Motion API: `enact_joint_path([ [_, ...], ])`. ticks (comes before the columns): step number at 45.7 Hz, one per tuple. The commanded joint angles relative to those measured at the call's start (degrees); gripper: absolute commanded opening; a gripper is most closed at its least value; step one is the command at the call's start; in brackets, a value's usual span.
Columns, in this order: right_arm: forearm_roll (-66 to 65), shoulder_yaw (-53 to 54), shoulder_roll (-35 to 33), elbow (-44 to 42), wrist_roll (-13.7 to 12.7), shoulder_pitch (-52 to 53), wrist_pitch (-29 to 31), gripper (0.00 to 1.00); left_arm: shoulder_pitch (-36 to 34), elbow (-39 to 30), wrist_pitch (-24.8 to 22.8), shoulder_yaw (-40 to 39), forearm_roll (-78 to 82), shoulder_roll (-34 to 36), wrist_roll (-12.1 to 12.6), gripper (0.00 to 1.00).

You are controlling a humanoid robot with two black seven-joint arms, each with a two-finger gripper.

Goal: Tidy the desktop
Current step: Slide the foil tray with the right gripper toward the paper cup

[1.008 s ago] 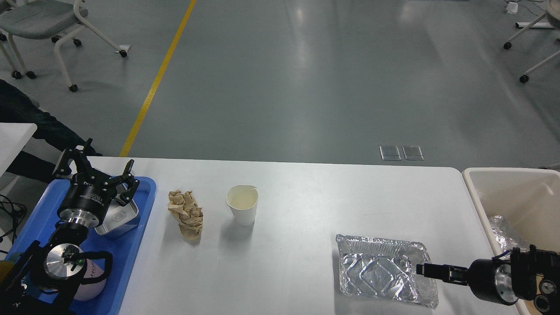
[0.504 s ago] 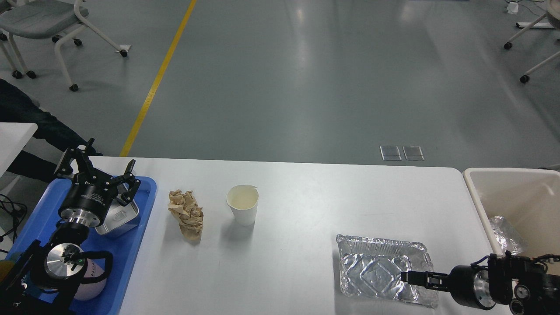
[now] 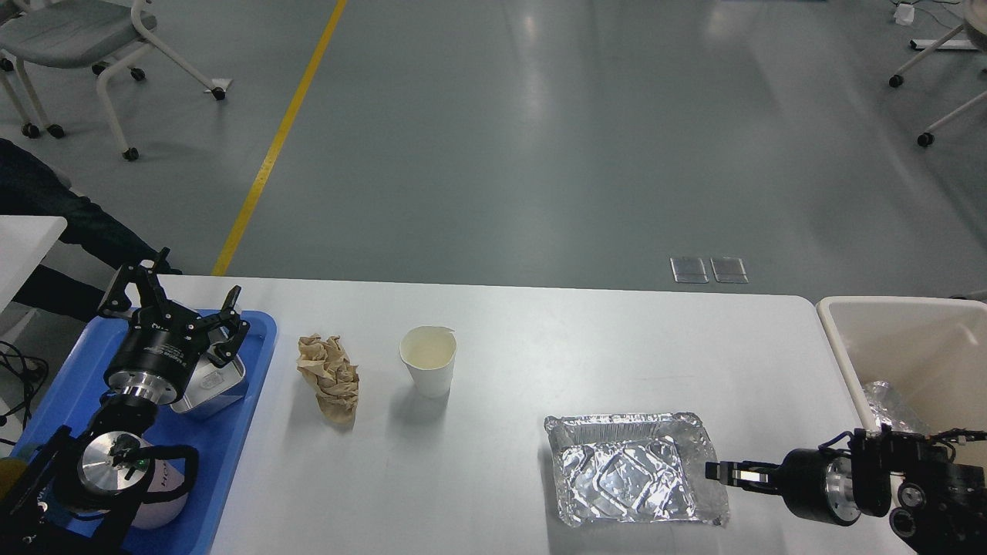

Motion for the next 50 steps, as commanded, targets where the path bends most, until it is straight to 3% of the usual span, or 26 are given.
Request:
enact_joint_path([
  [1, -0.16, 0.06, 0.07, -0.02, 0.2, -0.12, 0.01, 0.0, 0.0, 0.0, 0.04, 0.0, 0.09, -0.07, -0.02, 0.96],
  [16, 0.1, -0.02, -0.02, 0.07, 1.69, -0.12, 0.27, 0.0, 0.17, -0.09, 0.04, 0.0, 0.0, -0.07, -0.02, 0.96],
  [50, 0.19, -0.02, -0.54, 0.42, 2.13, -0.82, 0.27, 0.0, 0.17, 0.0, -0.05, 0.0, 0.09, -0.07, -0.02, 0.96],
])
